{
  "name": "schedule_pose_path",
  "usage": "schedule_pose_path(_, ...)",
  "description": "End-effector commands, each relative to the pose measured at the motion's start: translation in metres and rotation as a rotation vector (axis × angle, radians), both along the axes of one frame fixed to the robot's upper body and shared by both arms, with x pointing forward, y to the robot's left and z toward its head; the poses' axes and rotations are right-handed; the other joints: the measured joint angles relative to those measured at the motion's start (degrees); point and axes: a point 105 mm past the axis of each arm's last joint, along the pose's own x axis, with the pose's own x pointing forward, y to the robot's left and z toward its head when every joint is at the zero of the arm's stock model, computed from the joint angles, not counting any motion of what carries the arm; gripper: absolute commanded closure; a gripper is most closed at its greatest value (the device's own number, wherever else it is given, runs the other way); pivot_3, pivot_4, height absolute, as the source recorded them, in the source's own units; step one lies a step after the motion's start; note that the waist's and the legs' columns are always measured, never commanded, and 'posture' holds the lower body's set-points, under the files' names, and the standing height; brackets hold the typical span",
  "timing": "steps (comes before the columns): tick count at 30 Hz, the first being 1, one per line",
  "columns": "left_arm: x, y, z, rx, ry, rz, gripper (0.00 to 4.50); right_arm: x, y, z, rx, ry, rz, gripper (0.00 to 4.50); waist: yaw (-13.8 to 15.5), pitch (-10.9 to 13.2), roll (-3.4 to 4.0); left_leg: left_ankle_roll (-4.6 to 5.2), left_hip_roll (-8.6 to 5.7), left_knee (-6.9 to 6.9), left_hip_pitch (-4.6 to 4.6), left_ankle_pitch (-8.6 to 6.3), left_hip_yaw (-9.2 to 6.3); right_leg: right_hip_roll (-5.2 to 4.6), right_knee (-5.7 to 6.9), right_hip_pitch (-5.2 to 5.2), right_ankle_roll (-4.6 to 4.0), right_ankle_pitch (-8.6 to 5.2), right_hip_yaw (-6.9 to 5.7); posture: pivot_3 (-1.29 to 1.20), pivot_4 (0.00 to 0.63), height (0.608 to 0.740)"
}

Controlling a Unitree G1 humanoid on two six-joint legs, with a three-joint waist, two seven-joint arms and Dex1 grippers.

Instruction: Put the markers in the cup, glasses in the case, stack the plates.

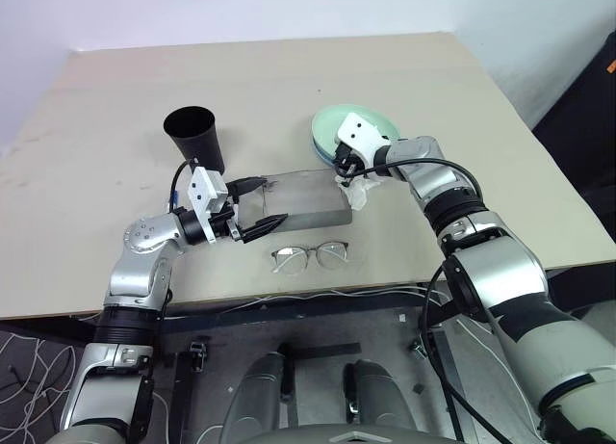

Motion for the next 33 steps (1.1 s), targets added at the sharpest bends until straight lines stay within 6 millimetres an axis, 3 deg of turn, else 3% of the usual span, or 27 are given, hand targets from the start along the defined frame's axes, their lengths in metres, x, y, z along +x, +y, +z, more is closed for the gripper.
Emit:
schedule_pose_path(1,0.001,-0.001,0.010,0.002,-0.048,-0.009,0.00,0.002,0.008,0.028,0.035,-0.079,0.031,3.17,0.0,0.0,0.00,0.00,0.00,0.00,0.00,0.00,0.00,0.00,0.00,0.00,0.00,0.00,0.00,0.00,0.150,0.727)
schedule_pose_path(5,0.002,0.000,0.010,0.004,-0.049,-0.011,0.00,0.002,0.010,0.039,0.085,-0.092,0.033,1.82,0.0,0.0,0.00,0.00,0.00,0.00,0.00,0.00,0.00,0.00,0.00,0.00,0.00,0.00,0.01,0.00,0.150,0.727)
schedule_pose_path(10,0.003,0.000,0.011,0.004,-0.051,-0.012,0.00,0.008,-0.002,0.074,0.240,-0.123,-0.038,0.15,0.0,0.0,0.00,0.00,0.00,0.00,-0.01,0.00,0.00,-0.01,0.00,0.00,0.00,0.00,0.01,0.00,0.150,0.727)
schedule_pose_path(14,0.004,0.002,0.012,0.008,-0.056,-0.004,0.00,-0.001,-0.018,0.096,0.332,-0.125,0.004,0.07,0.3,0.0,0.00,0.01,0.00,0.00,-0.02,0.00,0.00,-0.02,-0.01,0.00,0.00,0.00,0.00,0.00,0.150,0.727)
schedule_pose_path(16,0.004,0.004,0.012,0.009,-0.057,0.000,0.00,-0.003,-0.028,0.097,0.356,-0.094,-0.020,0.07,0.3,0.0,0.00,0.01,0.00,0.01,-0.04,-0.01,0.01,-0.04,-0.05,0.01,0.00,0.00,0.00,0.00,0.150,0.727)
schedule_pose_path(23,0.005,0.007,0.012,0.013,-0.062,0.008,0.00,-0.032,-0.056,0.046,0.341,0.178,-0.044,0.07,0.2,0.0,-0.02,0.04,0.02,0.04,-0.05,-0.01,0.01,-0.12,-0.10,0.07,-0.18,-0.10,0.00,0.00,0.150,0.727)
schedule_pose_path(26,0.006,0.008,0.014,0.015,-0.065,0.009,0.00,-0.046,-0.056,0.022,0.361,0.290,-0.052,0.07,0.1,0.0,-0.02,0.04,0.02,0.05,-0.06,-0.01,0.01,-0.13,-0.10,0.06,-0.21,-0.11,0.01,0.00,0.150,0.727)
schedule_pose_path(33,0.009,0.007,0.015,0.018,-0.067,0.004,0.00,-0.049,-0.050,0.003,0.420,0.369,-0.135,0.07,0.1,0.0,-0.02,0.05,0.04,0.10,-0.04,-0.01,-0.01,-0.13,-0.12,0.25,-0.24,-0.11,0.00,0.00,0.150,0.727)
